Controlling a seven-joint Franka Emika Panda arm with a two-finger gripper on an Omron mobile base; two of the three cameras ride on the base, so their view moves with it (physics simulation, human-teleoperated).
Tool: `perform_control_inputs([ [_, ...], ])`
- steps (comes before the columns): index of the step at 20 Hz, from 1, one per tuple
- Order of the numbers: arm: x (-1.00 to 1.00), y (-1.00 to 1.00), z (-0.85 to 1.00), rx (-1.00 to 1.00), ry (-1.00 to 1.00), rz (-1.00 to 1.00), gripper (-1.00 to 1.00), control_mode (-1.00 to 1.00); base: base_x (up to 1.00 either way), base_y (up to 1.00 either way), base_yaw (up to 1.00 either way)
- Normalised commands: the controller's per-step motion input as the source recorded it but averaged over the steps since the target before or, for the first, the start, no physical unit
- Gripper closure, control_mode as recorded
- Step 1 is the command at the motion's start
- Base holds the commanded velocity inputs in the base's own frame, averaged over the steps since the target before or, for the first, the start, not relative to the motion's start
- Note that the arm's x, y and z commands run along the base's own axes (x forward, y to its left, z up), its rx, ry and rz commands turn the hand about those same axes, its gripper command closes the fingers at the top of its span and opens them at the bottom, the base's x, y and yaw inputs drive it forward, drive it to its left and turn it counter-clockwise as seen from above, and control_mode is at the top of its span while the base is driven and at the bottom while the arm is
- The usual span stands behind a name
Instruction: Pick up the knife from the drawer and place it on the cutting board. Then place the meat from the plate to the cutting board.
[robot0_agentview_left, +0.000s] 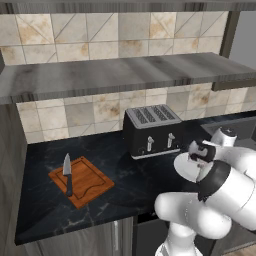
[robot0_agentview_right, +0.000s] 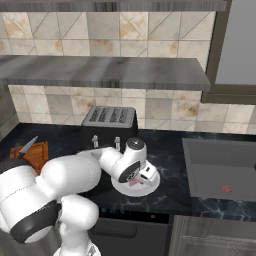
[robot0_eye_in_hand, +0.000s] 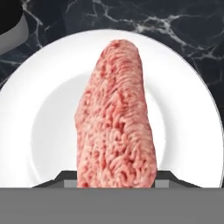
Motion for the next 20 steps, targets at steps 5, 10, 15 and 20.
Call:
perform_control_inputs([
  [5,-0.45,0.54,0.44,-0.06,-0.02,0.00,1.00,-1.00,0.00,0.00,0.00],
  [10,-0.22,0.92,0.43,-0.11,0.00,0.00,1.00,-1.00,0.00,0.00,0.00],
  [15,-0.10,1.00,0.38,-0.13,0.00,0.00,1.00,-1.00,0.00,0.00,0.00],
  [20,-0.08,1.00,0.22,-0.11,0.03,0.01,1.00,-1.00,0.00,0.00,0.00],
])
